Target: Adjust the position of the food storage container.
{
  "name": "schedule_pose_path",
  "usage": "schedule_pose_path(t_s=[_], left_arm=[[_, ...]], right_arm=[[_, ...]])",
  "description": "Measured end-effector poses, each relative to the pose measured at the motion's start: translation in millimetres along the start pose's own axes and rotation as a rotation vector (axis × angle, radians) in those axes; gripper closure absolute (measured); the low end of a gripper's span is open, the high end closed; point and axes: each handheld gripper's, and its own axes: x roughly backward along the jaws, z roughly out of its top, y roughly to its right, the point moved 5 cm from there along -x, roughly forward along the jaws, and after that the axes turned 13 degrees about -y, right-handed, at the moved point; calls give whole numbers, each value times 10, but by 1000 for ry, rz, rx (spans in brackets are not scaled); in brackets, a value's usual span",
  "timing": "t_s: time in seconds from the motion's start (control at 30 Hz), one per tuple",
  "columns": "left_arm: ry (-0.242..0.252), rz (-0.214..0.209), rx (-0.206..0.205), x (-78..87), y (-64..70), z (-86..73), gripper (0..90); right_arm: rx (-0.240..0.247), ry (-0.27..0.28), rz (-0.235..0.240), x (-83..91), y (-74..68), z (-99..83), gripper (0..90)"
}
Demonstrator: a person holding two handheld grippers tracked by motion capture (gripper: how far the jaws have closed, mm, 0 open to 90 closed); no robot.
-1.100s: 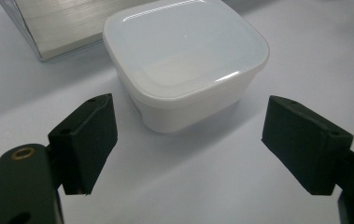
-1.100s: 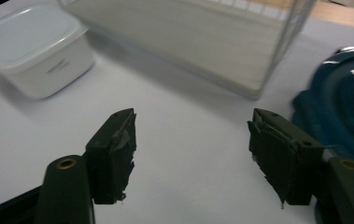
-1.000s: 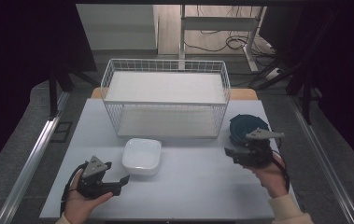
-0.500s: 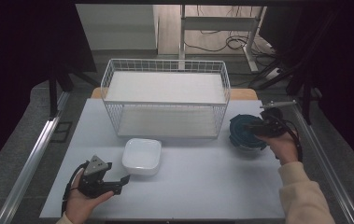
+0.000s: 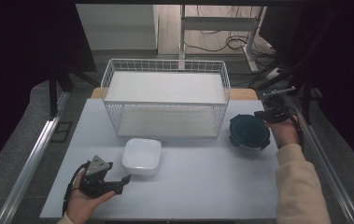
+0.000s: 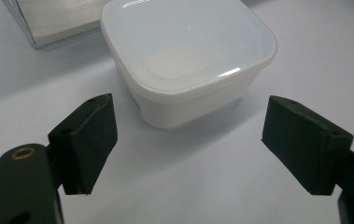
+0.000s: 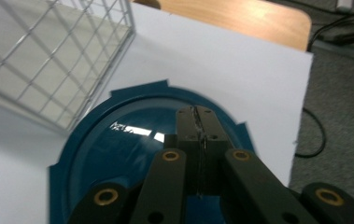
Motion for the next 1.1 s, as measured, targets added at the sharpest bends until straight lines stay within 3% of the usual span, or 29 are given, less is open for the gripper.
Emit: schedule_pose_path(t_s=[0.3,0.63,0.8,1.0,1.1], left_arm=[[5,10,11,5,-17,-3,181],[-4,12,12,-19,-40,-18,182],[-7,16,11,-39,-43,-34,183],[-9,18,10,-47,-39,-39,183],[-10,17,13,-51,-47,-42,183]], right_arm=[[26,-37,-45,-270,153,137,893],[102,-86,-70,-538,123,264,895],[162,-119,-149,-586,151,288,895],[164,-133,-153,-659,208,276,897],[151,-127,-126,-666,234,271,899]])
